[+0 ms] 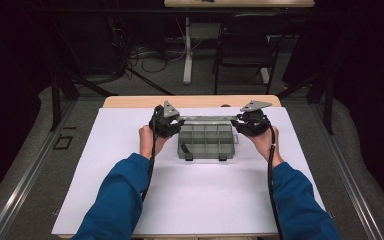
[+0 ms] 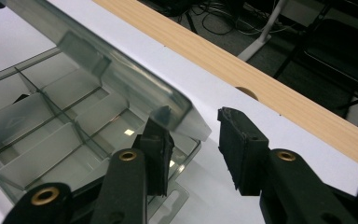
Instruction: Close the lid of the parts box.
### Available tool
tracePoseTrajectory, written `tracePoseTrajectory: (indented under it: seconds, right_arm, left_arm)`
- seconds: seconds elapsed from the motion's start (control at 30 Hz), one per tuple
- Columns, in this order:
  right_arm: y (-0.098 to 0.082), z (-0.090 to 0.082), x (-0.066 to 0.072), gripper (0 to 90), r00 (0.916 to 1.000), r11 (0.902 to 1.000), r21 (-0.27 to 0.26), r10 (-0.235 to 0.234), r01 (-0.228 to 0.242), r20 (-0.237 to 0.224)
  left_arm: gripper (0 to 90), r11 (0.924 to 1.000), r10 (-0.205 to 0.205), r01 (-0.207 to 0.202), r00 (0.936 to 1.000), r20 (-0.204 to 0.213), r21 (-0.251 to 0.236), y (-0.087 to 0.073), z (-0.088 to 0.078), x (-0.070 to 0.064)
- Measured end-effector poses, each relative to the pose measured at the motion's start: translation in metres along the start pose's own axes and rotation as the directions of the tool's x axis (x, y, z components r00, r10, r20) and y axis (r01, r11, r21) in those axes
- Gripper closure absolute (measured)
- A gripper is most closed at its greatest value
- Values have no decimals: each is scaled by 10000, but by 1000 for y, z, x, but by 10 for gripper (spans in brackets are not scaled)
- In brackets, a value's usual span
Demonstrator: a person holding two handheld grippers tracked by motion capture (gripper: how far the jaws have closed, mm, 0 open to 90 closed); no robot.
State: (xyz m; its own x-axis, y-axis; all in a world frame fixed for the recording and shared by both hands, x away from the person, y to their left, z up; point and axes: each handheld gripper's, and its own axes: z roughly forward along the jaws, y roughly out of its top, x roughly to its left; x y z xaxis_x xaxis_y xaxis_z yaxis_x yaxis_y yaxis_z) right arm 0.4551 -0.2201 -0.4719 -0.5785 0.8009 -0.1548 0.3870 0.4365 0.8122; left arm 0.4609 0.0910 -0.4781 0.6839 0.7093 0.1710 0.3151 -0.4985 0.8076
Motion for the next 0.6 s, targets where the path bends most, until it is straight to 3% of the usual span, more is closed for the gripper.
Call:
tracePoseTrajectory:
  seconds: [0.27, 0.43, 0.6]
  right_arm:
    - [-4, -1, 11, 692, 9990, 9989, 113, -447, 447, -3]
    - [-7, -2, 12, 700, 9987, 9987, 109, -502, 502, -38]
    - [-10, -3, 14, 693, 9988, 9987, 86, -496, 497, -40]
  left_arm:
    - [615, 9999, 61, -65, 9995, 309, 141, -5, -6, -4]
    - [406, 9991, 114, -149, 9963, 849, 405, -9, -18, -7]
    - [351, 9987, 230, -285, 9917, 1263, 416, -11, -40, -12]
